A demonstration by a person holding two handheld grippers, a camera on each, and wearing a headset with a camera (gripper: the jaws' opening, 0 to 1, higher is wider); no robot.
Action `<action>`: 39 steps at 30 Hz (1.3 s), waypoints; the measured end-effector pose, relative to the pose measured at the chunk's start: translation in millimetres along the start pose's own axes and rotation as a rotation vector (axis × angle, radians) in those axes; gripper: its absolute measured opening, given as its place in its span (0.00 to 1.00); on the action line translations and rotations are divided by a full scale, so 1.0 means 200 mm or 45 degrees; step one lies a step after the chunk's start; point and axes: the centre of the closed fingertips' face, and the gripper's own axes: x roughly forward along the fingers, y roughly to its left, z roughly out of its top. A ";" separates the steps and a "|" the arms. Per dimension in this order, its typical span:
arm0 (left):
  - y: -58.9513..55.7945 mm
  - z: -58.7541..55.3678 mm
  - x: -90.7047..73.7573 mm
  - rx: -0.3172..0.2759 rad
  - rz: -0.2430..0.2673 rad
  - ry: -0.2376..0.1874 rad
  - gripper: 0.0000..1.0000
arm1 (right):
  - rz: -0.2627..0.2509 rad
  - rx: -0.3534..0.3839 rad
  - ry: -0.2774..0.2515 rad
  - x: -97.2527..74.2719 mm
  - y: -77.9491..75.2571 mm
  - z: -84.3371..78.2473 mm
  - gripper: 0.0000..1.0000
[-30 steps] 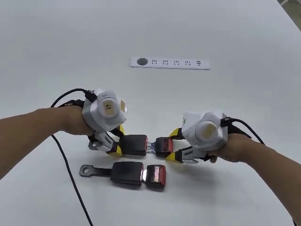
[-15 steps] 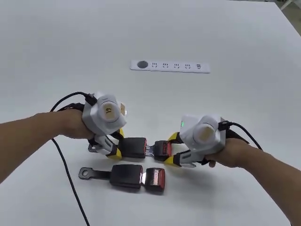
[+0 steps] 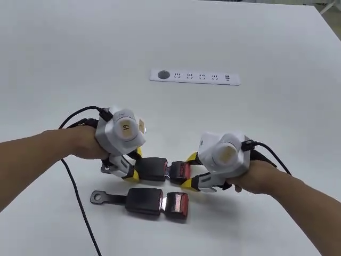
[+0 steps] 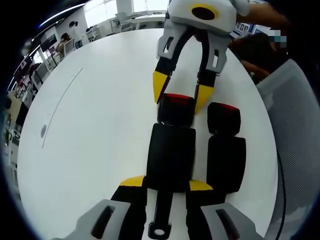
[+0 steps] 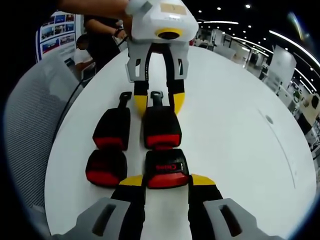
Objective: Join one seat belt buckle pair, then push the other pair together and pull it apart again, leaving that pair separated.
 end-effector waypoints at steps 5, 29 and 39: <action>0.00 0.00 0.01 0.030 -0.005 0.025 0.30 | -0.005 0.002 -0.002 0.02 -0.01 0.01 0.28; 0.00 -0.01 0.01 0.013 0.003 0.043 0.30 | -0.026 0.025 0.017 0.02 0.00 0.00 0.28; -0.01 0.00 0.00 0.008 0.004 0.061 0.30 | -0.026 0.011 0.023 0.02 0.00 0.00 0.29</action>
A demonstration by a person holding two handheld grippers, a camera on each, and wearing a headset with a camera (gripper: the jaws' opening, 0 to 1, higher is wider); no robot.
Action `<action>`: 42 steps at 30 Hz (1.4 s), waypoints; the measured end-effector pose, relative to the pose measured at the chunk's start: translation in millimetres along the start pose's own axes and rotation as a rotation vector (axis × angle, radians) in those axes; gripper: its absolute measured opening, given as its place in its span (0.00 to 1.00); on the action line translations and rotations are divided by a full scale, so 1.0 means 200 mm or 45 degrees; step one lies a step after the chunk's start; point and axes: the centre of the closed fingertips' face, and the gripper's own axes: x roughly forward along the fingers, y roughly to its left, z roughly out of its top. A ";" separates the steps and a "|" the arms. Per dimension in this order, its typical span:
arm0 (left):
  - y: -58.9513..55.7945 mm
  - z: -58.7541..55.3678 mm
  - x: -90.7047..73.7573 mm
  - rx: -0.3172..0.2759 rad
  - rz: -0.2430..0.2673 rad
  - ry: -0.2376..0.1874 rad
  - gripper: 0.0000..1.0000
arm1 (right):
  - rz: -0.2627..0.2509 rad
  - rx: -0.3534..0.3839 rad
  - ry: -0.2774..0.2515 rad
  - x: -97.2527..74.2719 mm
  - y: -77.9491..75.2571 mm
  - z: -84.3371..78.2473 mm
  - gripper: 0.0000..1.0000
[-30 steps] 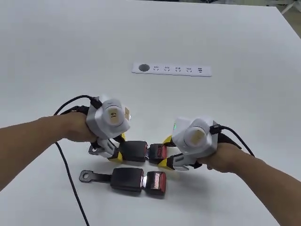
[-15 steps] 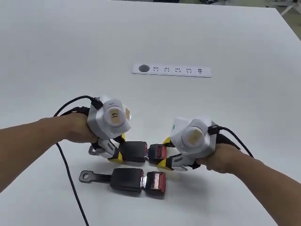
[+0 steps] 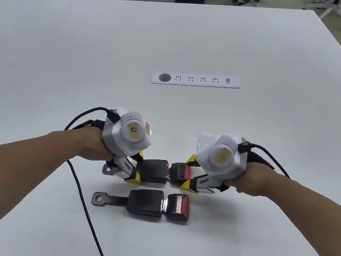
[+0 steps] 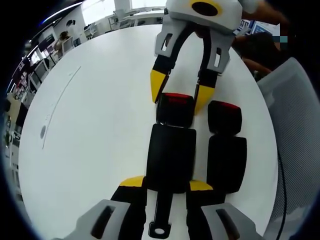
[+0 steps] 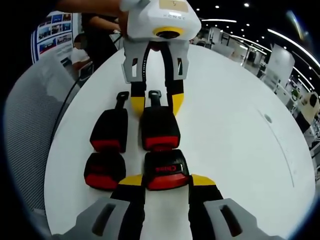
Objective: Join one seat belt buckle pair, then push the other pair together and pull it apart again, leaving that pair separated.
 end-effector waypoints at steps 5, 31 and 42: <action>0.01 0.00 0.00 0.009 -0.007 0.038 0.30 | -0.004 -0.004 0.006 0.00 0.00 0.00 0.29; 0.00 0.00 0.00 0.009 0.001 0.042 0.31 | 0.019 -0.034 0.047 -0.09 -0.03 -0.11 0.29; 0.01 0.00 0.00 -0.005 0.007 0.041 0.31 | 0.029 -0.042 0.076 -0.14 -0.02 -0.17 0.29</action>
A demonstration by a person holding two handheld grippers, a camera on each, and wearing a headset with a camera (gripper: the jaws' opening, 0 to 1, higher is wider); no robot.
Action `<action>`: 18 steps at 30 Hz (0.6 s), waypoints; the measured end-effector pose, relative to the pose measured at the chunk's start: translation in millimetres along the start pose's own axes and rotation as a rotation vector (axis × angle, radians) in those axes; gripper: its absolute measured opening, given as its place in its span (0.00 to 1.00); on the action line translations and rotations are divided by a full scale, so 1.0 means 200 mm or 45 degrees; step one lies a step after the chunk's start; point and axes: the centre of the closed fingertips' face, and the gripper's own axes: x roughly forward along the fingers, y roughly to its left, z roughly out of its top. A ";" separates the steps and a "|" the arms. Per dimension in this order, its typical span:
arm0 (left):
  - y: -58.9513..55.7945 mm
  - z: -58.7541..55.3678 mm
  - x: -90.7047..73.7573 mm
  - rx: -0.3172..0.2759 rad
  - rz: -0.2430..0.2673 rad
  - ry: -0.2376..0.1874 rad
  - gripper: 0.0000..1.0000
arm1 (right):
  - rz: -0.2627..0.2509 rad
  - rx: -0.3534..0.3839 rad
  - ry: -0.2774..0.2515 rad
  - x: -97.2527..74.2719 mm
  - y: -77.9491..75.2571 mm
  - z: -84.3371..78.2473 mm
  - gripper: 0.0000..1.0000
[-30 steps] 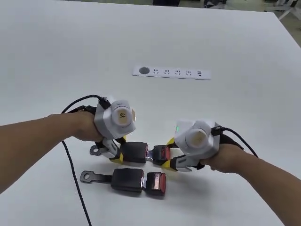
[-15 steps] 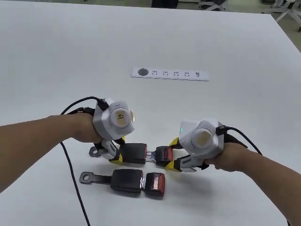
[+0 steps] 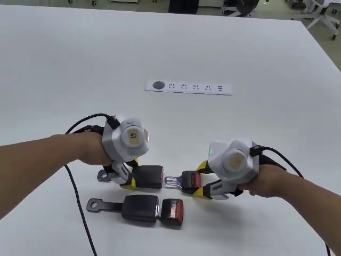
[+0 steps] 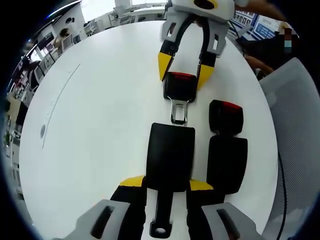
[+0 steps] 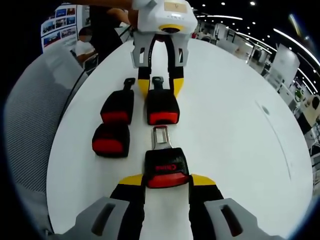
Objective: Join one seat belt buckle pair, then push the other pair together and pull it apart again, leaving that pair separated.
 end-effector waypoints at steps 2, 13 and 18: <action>0.00 0.00 0.00 -0.001 0.001 0.001 0.31 | 0.001 0.001 0.004 -0.01 0.00 -0.01 0.29; 0.00 0.00 0.00 -0.015 0.007 -0.004 0.31 | 0.002 -0.002 0.030 -0.06 0.00 -0.07 0.30; -0.01 0.00 0.00 -0.021 0.009 -0.008 0.31 | 0.003 0.000 0.041 -0.09 -0.01 -0.11 0.30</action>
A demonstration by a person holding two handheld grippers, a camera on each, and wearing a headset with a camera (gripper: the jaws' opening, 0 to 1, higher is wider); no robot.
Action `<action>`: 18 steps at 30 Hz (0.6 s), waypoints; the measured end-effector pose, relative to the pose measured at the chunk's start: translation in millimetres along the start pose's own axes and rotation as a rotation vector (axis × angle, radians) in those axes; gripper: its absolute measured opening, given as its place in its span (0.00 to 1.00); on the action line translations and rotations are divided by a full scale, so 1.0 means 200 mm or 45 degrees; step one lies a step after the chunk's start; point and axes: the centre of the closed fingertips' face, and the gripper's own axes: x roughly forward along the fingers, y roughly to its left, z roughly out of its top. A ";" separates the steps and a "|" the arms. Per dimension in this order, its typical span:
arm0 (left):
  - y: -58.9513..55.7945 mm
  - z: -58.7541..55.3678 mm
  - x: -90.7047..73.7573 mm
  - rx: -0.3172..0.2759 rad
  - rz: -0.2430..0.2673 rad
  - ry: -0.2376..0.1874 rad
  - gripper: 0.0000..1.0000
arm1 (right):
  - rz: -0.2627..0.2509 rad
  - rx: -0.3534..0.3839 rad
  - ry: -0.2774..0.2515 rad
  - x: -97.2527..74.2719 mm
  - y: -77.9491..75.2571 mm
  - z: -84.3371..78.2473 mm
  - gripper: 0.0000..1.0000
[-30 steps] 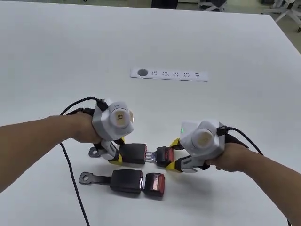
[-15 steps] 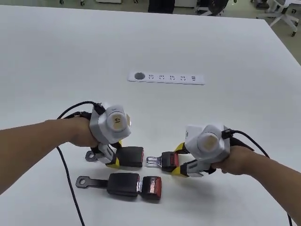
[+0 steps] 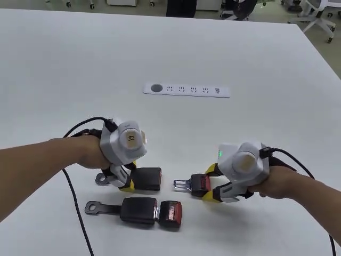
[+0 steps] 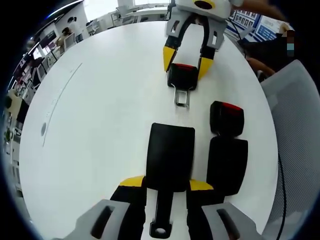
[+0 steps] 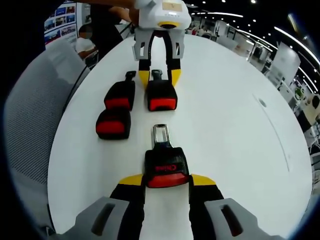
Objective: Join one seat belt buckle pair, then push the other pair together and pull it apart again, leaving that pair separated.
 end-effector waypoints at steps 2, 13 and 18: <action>0.00 0.00 0.00 0.000 0.000 0.001 0.31 | -0.001 0.002 0.005 -0.01 -0.01 -0.02 0.30; 0.00 0.00 0.01 0.000 0.000 -0.001 0.31 | -0.005 0.006 0.034 -0.05 -0.02 -0.10 0.30; 0.00 0.00 0.01 0.002 -0.001 -0.001 0.31 | -0.005 0.007 0.045 -0.07 -0.03 -0.14 0.30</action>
